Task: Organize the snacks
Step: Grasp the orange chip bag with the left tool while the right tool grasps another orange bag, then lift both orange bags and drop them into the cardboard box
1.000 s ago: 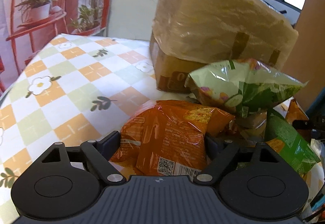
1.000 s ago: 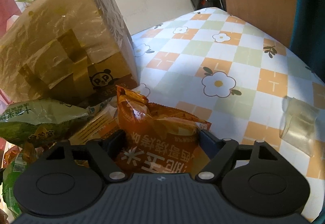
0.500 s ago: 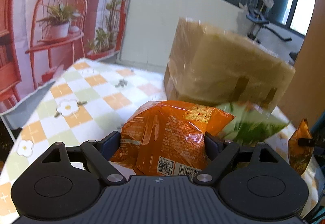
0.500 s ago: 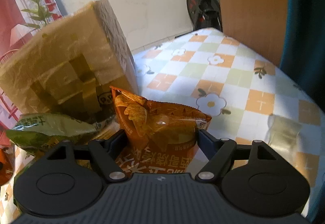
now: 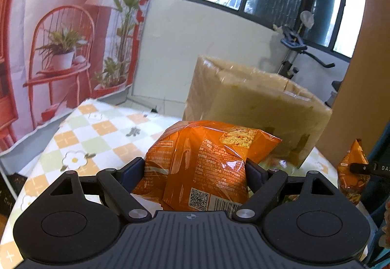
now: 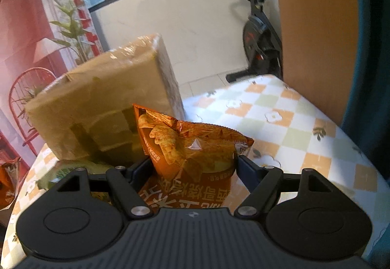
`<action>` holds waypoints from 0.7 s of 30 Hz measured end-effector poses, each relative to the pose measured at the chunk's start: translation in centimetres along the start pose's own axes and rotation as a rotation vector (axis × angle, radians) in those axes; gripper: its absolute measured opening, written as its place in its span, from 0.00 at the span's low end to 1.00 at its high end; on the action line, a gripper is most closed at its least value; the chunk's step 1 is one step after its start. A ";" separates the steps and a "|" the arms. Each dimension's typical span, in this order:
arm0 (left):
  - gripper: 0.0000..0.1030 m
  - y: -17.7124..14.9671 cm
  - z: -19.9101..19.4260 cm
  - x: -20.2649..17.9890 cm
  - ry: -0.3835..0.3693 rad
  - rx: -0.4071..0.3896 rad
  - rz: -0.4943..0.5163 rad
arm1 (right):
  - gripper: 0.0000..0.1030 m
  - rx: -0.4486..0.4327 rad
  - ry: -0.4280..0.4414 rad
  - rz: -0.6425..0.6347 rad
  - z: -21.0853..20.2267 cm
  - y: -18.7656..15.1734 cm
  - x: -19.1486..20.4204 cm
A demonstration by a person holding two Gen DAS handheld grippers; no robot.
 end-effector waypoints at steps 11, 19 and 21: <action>0.85 3.3 -0.7 -2.0 -0.036 -0.075 0.034 | 0.74 -0.092 0.079 -0.061 -2.5 3.5 3.0; 0.85 5.7 -0.2 -3.9 -0.078 -0.134 0.057 | 0.74 -0.155 0.126 -0.116 -3.0 6.4 5.1; 0.85 6.5 0.2 -4.6 -0.090 -0.151 0.069 | 0.74 -0.171 0.133 -0.134 -2.9 7.1 5.6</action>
Point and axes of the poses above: each gripper's, at about its wrist camera, not at the fingertips, and z roughly the way its jaws point, x to its left, y to its top, the point moved 8 cm from there along z, roughly the way its jaws point
